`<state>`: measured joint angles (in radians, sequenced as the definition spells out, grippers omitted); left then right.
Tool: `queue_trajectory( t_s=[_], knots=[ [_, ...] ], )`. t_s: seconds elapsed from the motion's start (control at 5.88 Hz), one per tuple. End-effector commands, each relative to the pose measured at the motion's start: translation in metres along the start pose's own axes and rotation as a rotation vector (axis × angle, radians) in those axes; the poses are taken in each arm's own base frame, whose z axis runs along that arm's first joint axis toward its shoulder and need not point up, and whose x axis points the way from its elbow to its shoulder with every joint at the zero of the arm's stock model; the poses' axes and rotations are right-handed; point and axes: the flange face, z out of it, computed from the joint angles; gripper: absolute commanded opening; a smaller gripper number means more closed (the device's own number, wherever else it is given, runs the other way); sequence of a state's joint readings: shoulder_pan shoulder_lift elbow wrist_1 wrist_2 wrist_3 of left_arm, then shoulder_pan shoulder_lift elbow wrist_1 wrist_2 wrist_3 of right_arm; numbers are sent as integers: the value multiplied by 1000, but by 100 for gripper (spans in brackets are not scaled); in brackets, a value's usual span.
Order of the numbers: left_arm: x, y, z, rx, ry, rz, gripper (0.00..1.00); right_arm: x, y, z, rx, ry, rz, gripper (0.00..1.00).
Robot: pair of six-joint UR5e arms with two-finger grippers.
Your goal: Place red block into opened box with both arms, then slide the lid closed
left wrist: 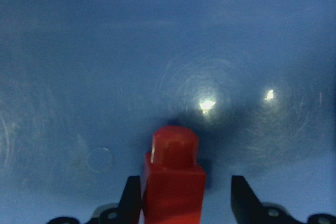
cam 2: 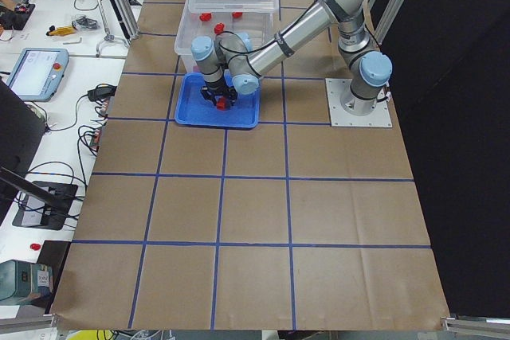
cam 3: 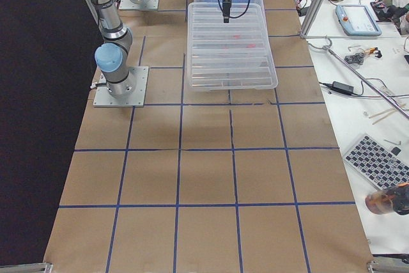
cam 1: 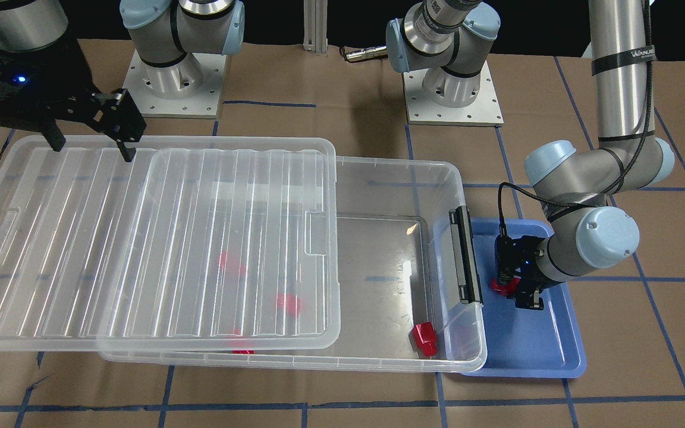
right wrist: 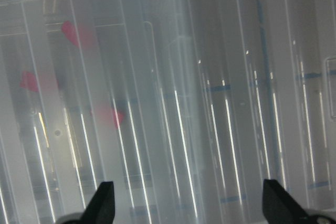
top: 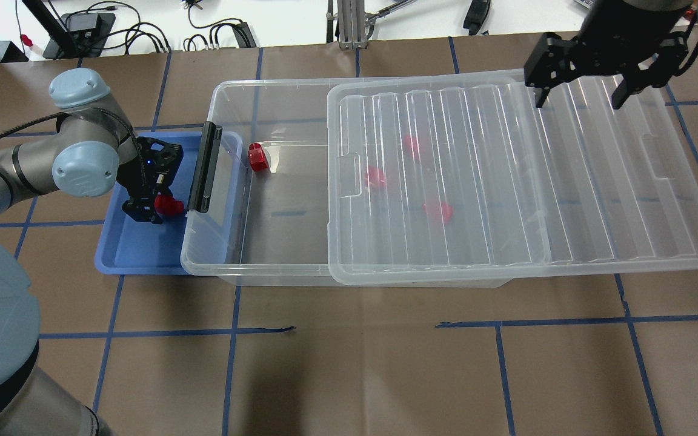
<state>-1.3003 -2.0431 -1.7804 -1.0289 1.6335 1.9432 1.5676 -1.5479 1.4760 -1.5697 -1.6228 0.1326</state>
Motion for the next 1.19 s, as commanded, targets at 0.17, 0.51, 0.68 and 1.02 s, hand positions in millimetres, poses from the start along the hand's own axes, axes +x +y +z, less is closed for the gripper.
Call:
queue_trajectory(
  t_s=[0.17,0.51,0.68,1.02],
  knots=[
    [-7,6,-19,-26,-36,4,1,-43,7,-2,-40,-5,-4,100],
    [7,1,-90,-25,-53,-41,0,-40,4,-3,-72,-27,-32,100],
    [26,-10,-143,-25,-63,-113,0,-30,0,-2,-73,-26,-45,100],
    [40,-45,-211,-29,-97,-192,0,-3,-10,1,-83,-27,-68,100]
  ],
)
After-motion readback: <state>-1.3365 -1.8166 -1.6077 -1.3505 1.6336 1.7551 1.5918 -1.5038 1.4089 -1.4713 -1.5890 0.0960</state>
